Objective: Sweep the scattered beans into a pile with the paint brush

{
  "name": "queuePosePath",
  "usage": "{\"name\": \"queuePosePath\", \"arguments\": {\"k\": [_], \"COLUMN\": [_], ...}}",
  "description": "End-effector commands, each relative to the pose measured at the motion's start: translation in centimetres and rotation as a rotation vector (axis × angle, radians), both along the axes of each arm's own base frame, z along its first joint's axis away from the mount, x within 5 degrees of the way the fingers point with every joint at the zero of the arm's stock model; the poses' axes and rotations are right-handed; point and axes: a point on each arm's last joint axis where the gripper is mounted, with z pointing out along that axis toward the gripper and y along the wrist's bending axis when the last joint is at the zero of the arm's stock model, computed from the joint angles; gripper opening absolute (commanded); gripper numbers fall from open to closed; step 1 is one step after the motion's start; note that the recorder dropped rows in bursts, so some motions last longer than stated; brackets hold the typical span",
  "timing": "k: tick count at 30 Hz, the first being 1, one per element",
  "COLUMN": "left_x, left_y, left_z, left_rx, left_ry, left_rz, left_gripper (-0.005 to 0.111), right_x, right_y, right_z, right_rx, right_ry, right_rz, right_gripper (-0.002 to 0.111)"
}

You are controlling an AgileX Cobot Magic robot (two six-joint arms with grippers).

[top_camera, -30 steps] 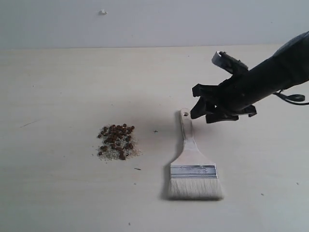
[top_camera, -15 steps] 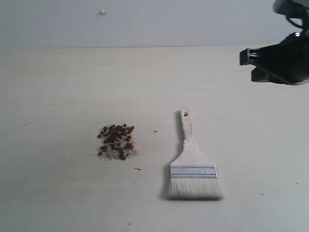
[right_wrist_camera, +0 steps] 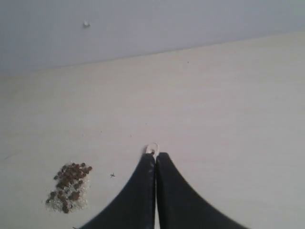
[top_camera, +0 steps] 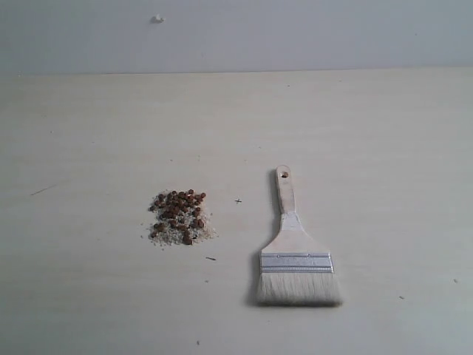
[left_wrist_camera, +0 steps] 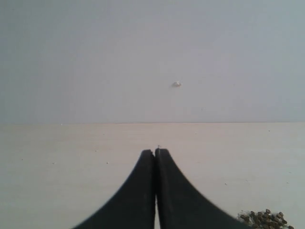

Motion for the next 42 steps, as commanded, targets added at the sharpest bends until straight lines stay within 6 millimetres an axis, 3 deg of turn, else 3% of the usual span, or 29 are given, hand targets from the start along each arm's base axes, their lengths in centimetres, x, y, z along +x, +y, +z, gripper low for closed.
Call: {"name": "queuePosePath", "arguments": {"k": [1, 5, 9, 13, 18, 29, 42], "left_x": [-0.1, -0.1, -0.1, -0.1, -0.1, -0.1, -0.1], "left_y": [0.0, 0.0, 0.0, 0.0, 0.0, 0.0, 0.0], "left_z": [0.1, 0.1, 0.1, 0.1, 0.1, 0.1, 0.1], "left_rx": [-0.014, -0.014, -0.014, -0.014, -0.014, -0.014, -0.014], "left_ry": [-0.013, -0.013, -0.013, -0.013, -0.013, -0.013, -0.013], "left_rz": [0.002, 0.002, 0.002, 0.002, 0.002, 0.002, 0.002], "left_gripper": [0.000, 0.000, 0.000, 0.000, 0.000, 0.000, 0.000], "right_x": [-0.9, -3.2, -5.6, -6.2, -6.0, -6.6, -6.6], "right_y": [-0.4, -1.2, -2.3, -2.8, -2.8, -3.5, -3.6], "right_z": [0.9, 1.2, -0.9, -2.1, -3.5, -9.6, -11.2], "right_rx": [0.015, -0.031, -0.082, -0.224, -0.268, -0.293, -0.257], "right_ry": [-0.100, -0.227, -0.442, -0.492, -0.465, -0.425, -0.316], "right_rz": [-0.026, -0.054, -0.125, -0.128, -0.122, -0.212, -0.239], "right_gripper": [0.000, 0.000, 0.000, 0.000, 0.000, 0.000, 0.000]}}
